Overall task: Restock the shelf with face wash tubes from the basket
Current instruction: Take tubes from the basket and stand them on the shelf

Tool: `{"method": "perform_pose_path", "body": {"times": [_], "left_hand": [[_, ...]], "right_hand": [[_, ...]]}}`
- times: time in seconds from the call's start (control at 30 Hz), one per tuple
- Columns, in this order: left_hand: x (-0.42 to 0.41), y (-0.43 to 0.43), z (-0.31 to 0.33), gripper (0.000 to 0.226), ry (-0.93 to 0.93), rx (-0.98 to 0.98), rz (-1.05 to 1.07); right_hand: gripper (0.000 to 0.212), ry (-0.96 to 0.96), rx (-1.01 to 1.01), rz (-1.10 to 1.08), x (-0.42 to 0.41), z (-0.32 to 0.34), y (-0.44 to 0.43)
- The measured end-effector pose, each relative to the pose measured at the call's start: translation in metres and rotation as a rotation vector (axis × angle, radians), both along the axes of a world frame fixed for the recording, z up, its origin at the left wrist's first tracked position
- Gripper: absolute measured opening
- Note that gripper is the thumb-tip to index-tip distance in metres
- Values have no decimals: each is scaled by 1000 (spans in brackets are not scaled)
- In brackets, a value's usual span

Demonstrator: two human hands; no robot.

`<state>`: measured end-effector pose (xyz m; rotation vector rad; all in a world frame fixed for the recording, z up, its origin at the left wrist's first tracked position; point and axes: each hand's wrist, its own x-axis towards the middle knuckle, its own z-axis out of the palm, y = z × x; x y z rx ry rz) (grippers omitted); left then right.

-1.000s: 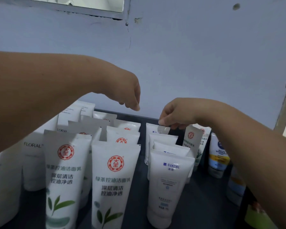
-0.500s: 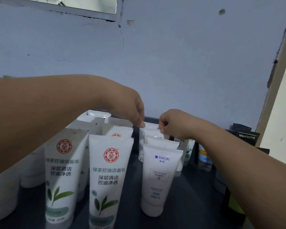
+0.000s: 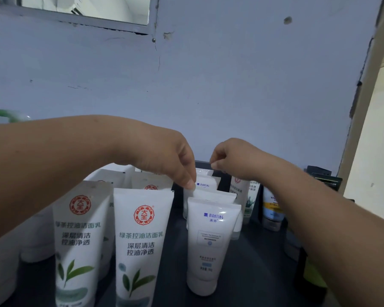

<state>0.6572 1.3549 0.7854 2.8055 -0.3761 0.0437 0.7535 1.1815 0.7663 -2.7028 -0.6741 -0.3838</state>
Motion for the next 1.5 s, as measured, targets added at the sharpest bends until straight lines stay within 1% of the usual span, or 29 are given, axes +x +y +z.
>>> {"method": "perform_pose_path", "body": {"times": [0.03,0.1,0.13,0.2,0.27,0.3,0.4,0.47,0.57,0.67,0.8,0.93,1.03,1.1,1.17,1.23,1.3,1.33,1.4,1.47,1.5], "left_hand": [[0,0,0,11,-1,1,-6],[0,-1,1,12,5,22,-18],[-1,-2,1,12,15,32,-26],[-3,-5,2,10,41,40,-50],[-4,-9,2,9,61,63,-73],[-4,-12,1,11,64,88,-80],[1,-17,-3,17,34,178,-76],[5,-19,-6,16,4,213,-74],[6,-21,-8,10,-9,242,-87],[5,-22,-8,11,-20,276,-99],[0,-29,-7,8,-61,341,-90],[-8,-32,-4,16,-53,353,-76],[-15,-41,0,6,-57,432,-29],[-15,-48,2,18,-69,515,-4],[-16,-55,4,19,-78,498,-17],[-15,-62,3,16,-97,493,-56],[-17,-68,-1,20,-138,559,-84],[-19,-70,-4,21,-169,596,-89],[-21,-73,-8,17,-208,620,-71],[-25,-74,-10,6,-224,605,-48],[-27,-75,-10,4,-235,599,-45]], "right_hand": [[10,38,29,22,-9,7,-4],[20,179,54,97,-30,17,-13],[23,242,38,124,-39,20,-17],[25,294,-58,128,-50,19,-21],[24,295,-140,96,-52,14,-21],[23,290,-144,81,-51,10,-20],[18,260,-97,64,-45,0,-16],[18,237,-105,57,-41,-5,-14],[11,274,-93,51,-37,-11,-13],[1,301,-39,51,-36,-15,-13],[6,271,3,70,-38,-16,-13],[2,275,25,98,-46,-16,-11],[12,276,57,91,-50,-16,-9],[15,275,71,82,-51,-17,-7],[14,275,90,80,-51,-18,-7],[4,281,129,73,-52,-20,-10],[24,292,191,69,-51,-23,-14],[31,301,223,73,-50,-26,-16],[35,302,265,92,-50,-30,-19],[34,297,293,116,-49,-33,-24],[33,288,301,127,-49,-34,-25]]}}
